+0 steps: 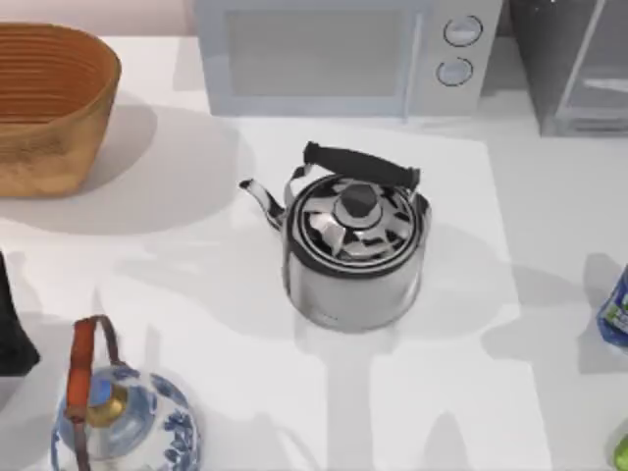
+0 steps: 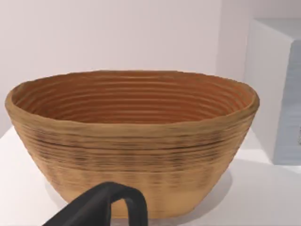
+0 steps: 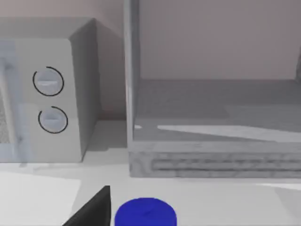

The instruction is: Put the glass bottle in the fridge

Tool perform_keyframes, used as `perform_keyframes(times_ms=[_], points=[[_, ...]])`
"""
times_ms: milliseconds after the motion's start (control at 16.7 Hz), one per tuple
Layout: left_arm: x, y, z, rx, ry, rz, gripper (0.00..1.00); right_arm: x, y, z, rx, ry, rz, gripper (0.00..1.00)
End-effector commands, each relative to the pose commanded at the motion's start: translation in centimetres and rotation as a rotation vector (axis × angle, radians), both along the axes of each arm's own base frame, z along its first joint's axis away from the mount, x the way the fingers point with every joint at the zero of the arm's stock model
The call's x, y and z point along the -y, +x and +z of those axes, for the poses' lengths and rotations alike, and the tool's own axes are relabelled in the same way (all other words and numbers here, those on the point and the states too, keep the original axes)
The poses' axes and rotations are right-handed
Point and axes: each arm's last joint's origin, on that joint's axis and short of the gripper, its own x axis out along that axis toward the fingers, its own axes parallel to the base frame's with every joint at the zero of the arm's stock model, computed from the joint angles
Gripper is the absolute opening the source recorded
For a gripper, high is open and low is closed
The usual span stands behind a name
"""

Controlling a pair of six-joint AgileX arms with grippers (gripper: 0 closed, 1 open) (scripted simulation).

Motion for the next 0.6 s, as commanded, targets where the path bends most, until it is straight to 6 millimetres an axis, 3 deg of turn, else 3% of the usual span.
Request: perform_keyframes(times_ms=[300, 600], points=[[0.0, 0.0, 0.0, 0.0, 0.0, 0.0, 1.0, 0.2, 0.3, -0.1, -0.041, -0.049, 0.026, 1.0], [0.0, 0.0, 0.0, 0.0, 0.0, 0.0, 1.0, 1.5, 2.1, -0.4, -0.193, -0.188, 0.158, 1.0]])
